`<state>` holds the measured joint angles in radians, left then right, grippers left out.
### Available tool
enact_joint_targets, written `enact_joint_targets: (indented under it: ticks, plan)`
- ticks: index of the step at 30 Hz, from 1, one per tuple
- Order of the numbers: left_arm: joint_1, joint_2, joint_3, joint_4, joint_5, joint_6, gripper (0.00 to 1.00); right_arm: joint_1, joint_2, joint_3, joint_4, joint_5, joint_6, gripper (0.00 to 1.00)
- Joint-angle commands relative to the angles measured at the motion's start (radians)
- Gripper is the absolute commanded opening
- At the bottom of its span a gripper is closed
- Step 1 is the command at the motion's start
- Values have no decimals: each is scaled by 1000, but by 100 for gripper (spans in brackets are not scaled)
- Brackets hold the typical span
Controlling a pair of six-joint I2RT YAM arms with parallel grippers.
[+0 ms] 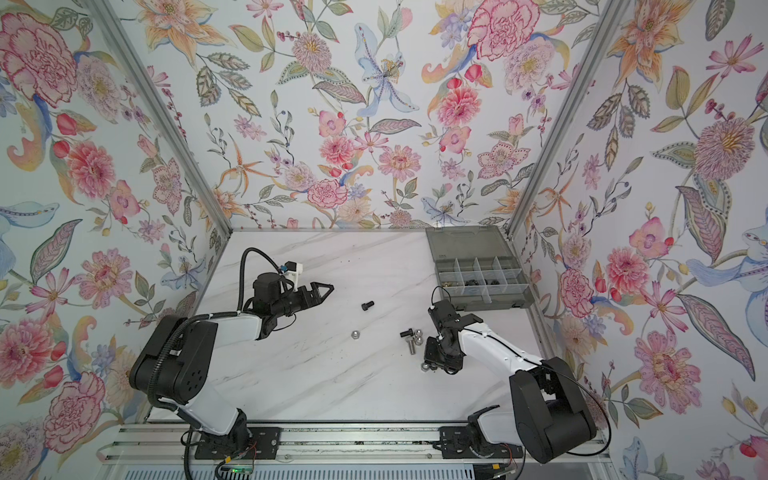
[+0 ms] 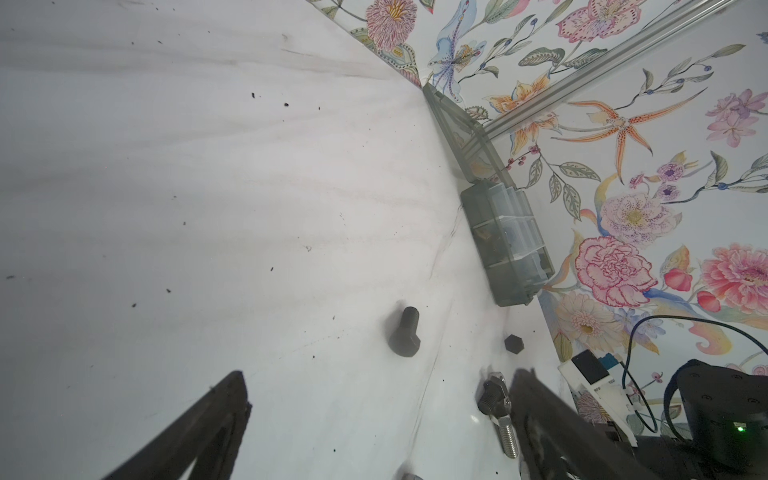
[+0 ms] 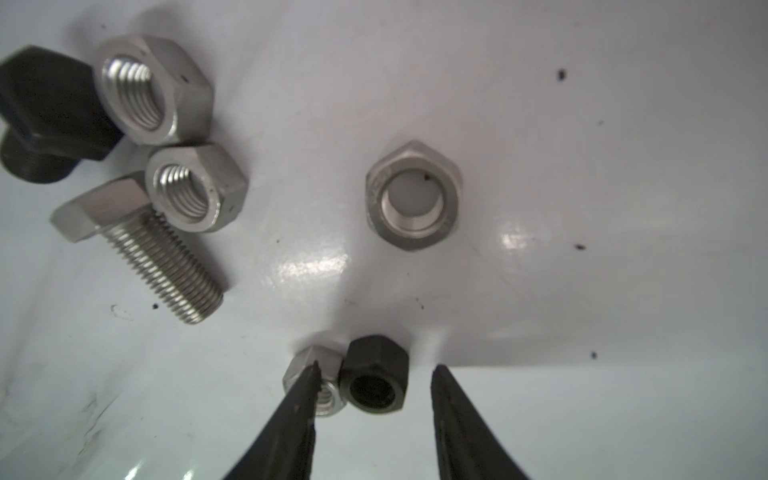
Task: Sort the screws and nuts into containers
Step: 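Lower the open right gripper onto another black hex nut and close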
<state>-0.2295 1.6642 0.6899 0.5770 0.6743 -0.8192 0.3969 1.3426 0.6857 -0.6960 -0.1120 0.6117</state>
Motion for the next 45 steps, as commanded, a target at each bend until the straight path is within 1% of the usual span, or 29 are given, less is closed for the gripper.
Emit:
enact_joint_targets:
  ticks: [1, 8, 16, 36, 45]
  plan:
    - [-11, -6, 17, -11, -3, 18, 99, -12, -15, -15, -39, 37, 25, 45]
    - [-10, -4, 12, -4, -3, 20, 99, -48, -64, -11, -37, 37, 41, 45]
    - [-11, 6, 4, 13, 2, 16, 99, -60, -58, -14, -36, 47, 49, 45]
    - [-10, 34, -2, 43, 11, 6, 99, -14, 17, 13, 9, 57, 105, 45]
    - [-11, 42, -1, 52, 14, 2, 99, 3, 24, -11, 9, 74, 120, 43]
